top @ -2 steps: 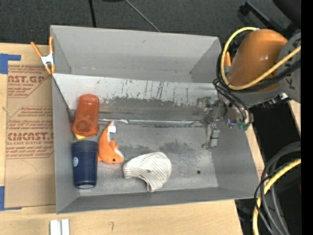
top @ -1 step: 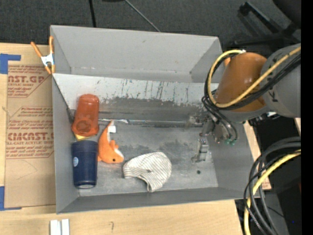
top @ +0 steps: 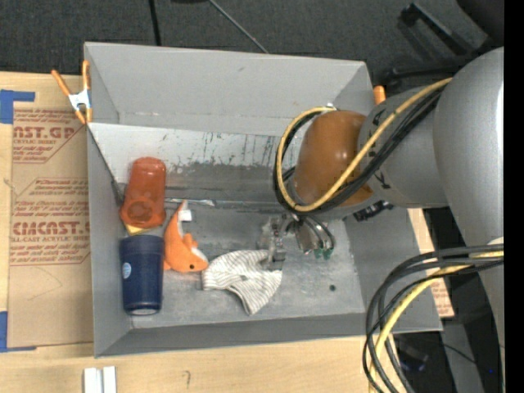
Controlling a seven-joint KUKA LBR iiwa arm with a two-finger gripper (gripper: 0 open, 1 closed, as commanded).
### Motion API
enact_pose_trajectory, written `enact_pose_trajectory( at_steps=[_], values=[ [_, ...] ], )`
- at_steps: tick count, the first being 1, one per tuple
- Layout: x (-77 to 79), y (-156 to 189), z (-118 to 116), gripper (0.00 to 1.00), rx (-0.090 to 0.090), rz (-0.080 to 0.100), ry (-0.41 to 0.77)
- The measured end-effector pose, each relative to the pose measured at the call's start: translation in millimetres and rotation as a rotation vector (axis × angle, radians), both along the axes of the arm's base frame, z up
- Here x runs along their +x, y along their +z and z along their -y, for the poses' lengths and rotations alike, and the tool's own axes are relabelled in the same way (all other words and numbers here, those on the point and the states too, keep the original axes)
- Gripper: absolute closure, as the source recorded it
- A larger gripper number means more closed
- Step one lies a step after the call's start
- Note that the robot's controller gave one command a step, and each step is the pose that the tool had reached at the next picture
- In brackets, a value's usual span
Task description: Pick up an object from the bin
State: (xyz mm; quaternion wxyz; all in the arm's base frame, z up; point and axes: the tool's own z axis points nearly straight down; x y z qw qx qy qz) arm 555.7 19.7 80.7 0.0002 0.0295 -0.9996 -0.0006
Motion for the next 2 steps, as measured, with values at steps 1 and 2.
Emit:
enact_pose_trajectory(
  at_steps=[1, 2],
  values=[
    [0.0, 0.0, 0.2, 1.0, -0.001, 0.0, 0.0],
    [16.0, 188.5, 14.0, 1.0, -0.002, 0.012, 0.034]
  ],
)
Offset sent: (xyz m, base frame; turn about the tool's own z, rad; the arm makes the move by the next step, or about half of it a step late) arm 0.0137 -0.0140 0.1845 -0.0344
